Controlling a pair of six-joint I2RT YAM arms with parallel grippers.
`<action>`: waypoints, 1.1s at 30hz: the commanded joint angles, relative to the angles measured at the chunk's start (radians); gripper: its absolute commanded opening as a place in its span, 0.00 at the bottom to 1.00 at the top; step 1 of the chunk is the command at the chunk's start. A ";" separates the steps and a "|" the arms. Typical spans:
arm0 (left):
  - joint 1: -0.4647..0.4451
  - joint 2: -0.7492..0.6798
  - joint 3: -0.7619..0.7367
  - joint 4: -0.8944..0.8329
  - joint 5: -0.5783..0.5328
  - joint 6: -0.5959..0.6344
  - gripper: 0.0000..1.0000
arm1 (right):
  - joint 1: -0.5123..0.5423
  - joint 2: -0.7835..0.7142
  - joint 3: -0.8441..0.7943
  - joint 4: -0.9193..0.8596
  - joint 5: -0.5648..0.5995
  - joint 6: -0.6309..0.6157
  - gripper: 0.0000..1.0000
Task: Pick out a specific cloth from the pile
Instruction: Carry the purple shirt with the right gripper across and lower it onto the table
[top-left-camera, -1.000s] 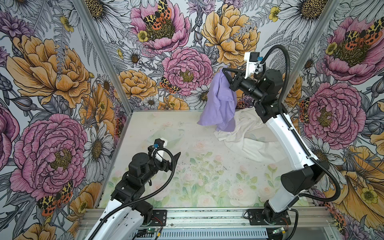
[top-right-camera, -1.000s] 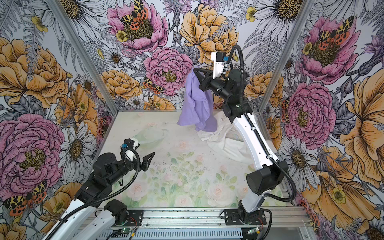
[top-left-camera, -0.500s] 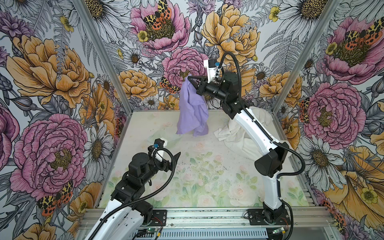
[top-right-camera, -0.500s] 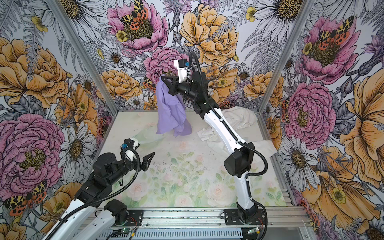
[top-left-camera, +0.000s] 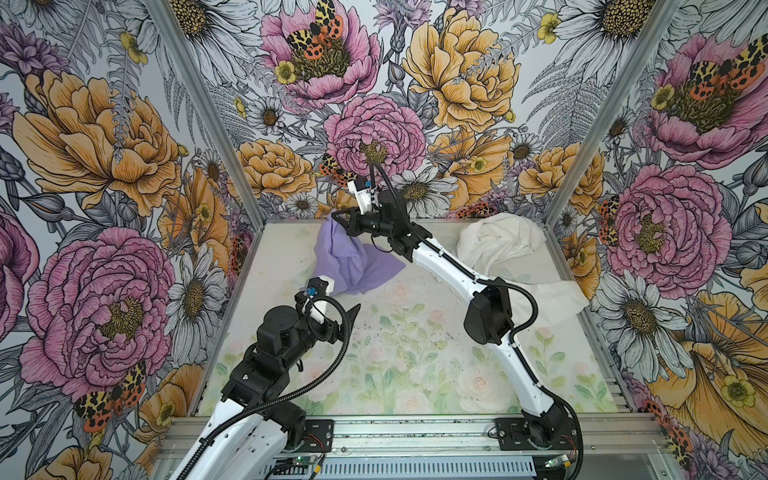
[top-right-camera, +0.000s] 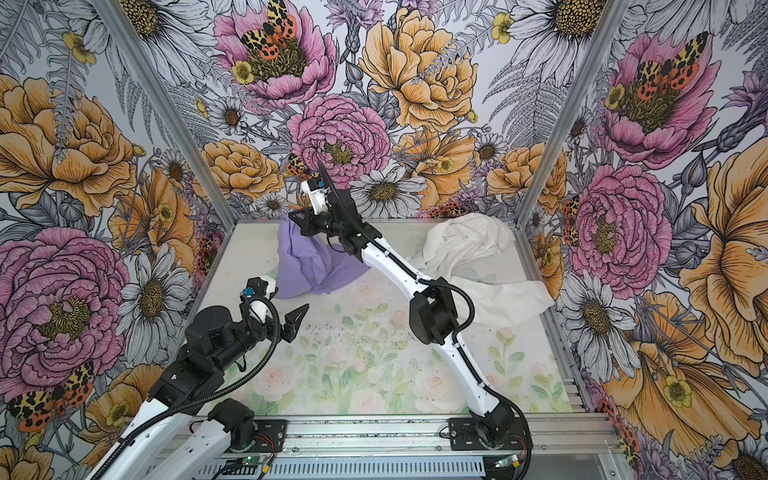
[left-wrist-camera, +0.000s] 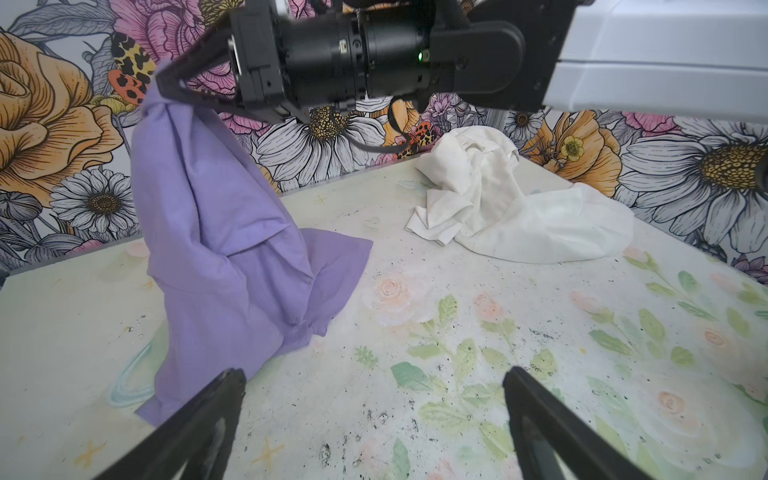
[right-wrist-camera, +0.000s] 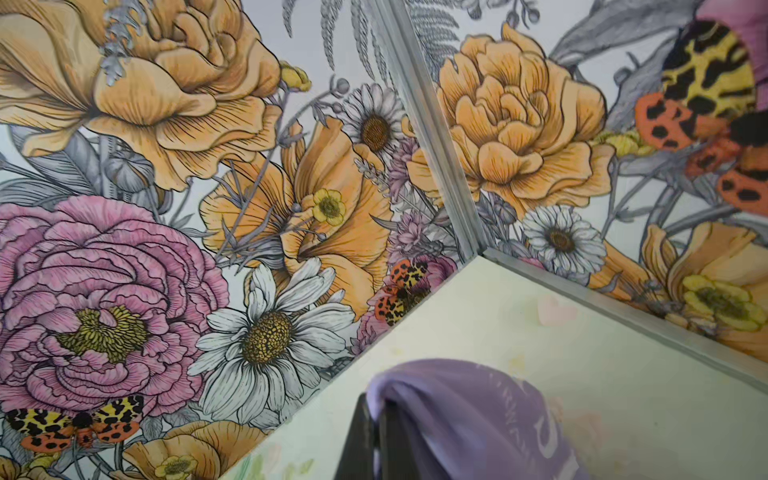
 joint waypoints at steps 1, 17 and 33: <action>0.005 -0.012 -0.013 -0.005 -0.027 0.015 0.99 | -0.009 -0.033 -0.120 0.011 0.059 0.005 0.00; 0.007 -0.004 -0.015 -0.005 -0.038 0.018 0.99 | 0.004 -0.120 -0.579 -0.056 0.217 0.057 0.00; 0.010 0.000 -0.002 -0.008 -0.106 -0.010 0.99 | 0.017 -0.154 -0.616 -0.076 0.168 0.105 0.29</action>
